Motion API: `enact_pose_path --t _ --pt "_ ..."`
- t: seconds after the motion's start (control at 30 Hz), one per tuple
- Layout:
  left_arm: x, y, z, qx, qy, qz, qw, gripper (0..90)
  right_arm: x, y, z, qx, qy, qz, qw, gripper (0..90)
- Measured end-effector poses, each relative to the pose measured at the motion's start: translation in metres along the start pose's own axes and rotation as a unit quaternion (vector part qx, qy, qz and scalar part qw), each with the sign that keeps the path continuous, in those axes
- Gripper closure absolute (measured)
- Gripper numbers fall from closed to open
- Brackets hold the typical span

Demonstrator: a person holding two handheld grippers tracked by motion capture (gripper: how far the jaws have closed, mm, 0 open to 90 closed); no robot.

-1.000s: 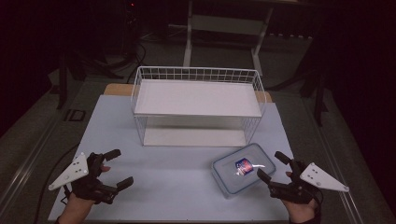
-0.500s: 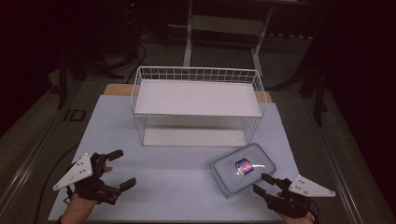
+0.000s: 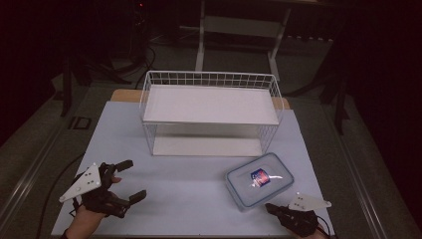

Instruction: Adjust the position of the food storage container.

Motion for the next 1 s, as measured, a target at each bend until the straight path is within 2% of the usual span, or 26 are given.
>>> enact_pose_path --t 0.2,0.57,0.67,0.73,0.83,1.0 --pt "0.000 0.001 0.000 -0.001 0.001 0.002 1.0000 0.0 -0.001 0.010 -0.006 -0.002 0.005 0.010 0.9999 90.0" --pt "-0.001 0.001 -0.001 -0.002 0.002 0.003 1.0000 0.0 0.007 0.026 -0.002 0.018 -0.014 0.012 0.9997 90.0" --pt "-0.001 0.001 -0.001 -0.003 0.002 0.004 1.0000 0.0 0.006 0.025 -0.002 0.020 -0.020 0.016 0.9995 89.9" --pt "-0.001 0.001 -0.002 -0.003 0.004 0.004 1.0000 0.0 0.004 0.020 -0.005 0.014 -0.017 0.016 0.9996 89.9" --pt "-0.001 0.001 -0.002 -0.004 0.005 0.004 1.0000 0.0 0.000 0.010 -0.016 -0.011 -0.013 0.011 0.9998 89.9" --pt "0.000 0.001 -0.002 -0.004 0.006 0.003 1.0000 0.0 -0.009 -0.007 -0.044 -0.069 -0.002 0.014 0.9975 90.0"
Point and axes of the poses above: each handheld gripper's, and its own axes: y roughly forward along the jaws, x roughly out of its top, z roughly to its left, the point moved 1 cm from there along y, roughly forward along the jaws, and after that the axes turned 12 degrees about -z, right-handed, at the moved point
